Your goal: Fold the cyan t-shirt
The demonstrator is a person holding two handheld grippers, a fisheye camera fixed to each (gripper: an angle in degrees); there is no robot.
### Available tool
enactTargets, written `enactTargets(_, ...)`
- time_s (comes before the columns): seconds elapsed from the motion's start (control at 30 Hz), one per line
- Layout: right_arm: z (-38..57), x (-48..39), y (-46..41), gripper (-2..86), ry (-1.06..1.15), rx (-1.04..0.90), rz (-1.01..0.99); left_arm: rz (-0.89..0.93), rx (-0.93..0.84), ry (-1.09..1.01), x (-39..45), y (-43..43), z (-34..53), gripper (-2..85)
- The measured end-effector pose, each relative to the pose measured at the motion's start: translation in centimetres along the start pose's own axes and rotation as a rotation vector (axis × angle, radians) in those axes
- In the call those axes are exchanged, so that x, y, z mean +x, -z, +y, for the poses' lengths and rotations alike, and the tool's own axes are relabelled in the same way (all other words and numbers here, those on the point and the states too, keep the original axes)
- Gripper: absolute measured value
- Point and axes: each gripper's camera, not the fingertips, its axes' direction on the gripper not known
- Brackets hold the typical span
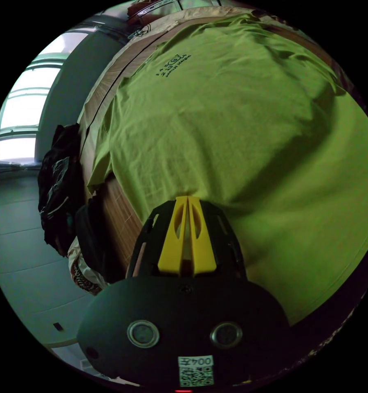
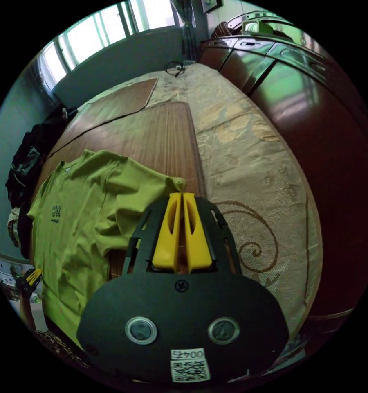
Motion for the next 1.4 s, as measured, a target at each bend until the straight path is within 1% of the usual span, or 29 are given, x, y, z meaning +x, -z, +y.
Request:
enactTargets(0.2, -1.0, -3.8, 6.3, -0.9, 0.085, 0.114, -0.025, -0.002, -0.005, -0.004, -0.4, -0.2, 0.1, 0.7)
enactTargets(0.33, -2.0, -8.4, 10.1, -0.9, 0.145, 0.159, -0.054, 0.012, 0.013, 0.012, -1.0, -0.3, 0.5, 0.7)
enactTargets(0.47, -3.1, -14.3, 11.9, -0.8, 0.200, 0.144, -0.063, 0.022, 0.029, 0.022, -1.6, -0.5, 0.9, 0.7)
enactTargets(0.6, -2.5, -21.0, 10.8, -0.5, 0.265, 0.109, 0.038, 0.019, 0.038, 0.009, -2.1, -0.7, 1.1, 0.8)
enactTargets(0.73, 0.3, -28.7, 6.9, 1.0, 0.358, 0.102, 0.169, 0.016, 0.049, 0.011, -2.6, -1.0, 1.4, 0.8)
enactTargets(0.8, 1.6, -31.2, 5.0, 3.6, 0.403, 0.069, 0.168, 0.013, 0.054, 0.008, -2.9, -1.1, 1.5, 0.9)
enactTargets(0.87, 3.2, -33.5, 3.6, 7.8, 0.429, 0.022, 0.124, 0.012, 0.060, 0.005, -3.1, -1.2, 1.7, 0.9)
enactTargets(0.9, 3.6, -33.9, 3.5, 8.7, 0.428, 0.016, 0.103, 0.014, 0.064, 0.005, -3.4, -1.3, 1.8, 0.9)
enactTargets(0.97, 5.0, -34.3, 4.2, 12.1, 0.389, 0.002, -0.013, 0.023, 0.068, 0.009, -3.8, -1.5, 1.9, 0.9)
enactTargets(1.03, 6.4, -33.8, 5.1, 13.1, 0.346, 0.014, -0.072, 0.039, 0.073, 0.019, -4.4, -1.7, 2.0, 0.9)
enactTargets(1.1, 7.8, -32.9, 5.3, 12.7, 0.313, 0.007, -0.055, 0.066, 0.081, 0.040, -5.4, -2.0, 2.3, 0.9)
enactTargets(1.2, 10.0, -29.8, 4.8, 10.9, 0.199, -0.047, -0.022, 0.130, 0.085, 0.086, -7.2, -2.4, 2.5, 0.8)
enactTargets(1.27, 11.9, -27.6, 3.6, 10.1, 0.143, -0.139, -0.041, 0.189, 0.083, 0.121, -8.6, -2.7, 2.7, 0.8)
enactTargets(1.33, 13.3, -26.8, 2.5, 10.2, 0.144, -0.212, -0.005, 0.274, 0.068, 0.163, -10.5, -3.2, 2.7, 0.9)
enactTargets(1.37, 13.7, -26.4, 3.1, 10.2, 0.135, -0.180, -0.021, 0.299, 0.068, 0.172, -11.0, -3.2, 2.7, 0.9)
enactTargets(1.4, 13.7, -26.3, 3.5, 10.1, 0.130, -0.170, -0.023, 0.362, 0.075, 0.184, -11.8, -3.2, 2.6, 0.9)
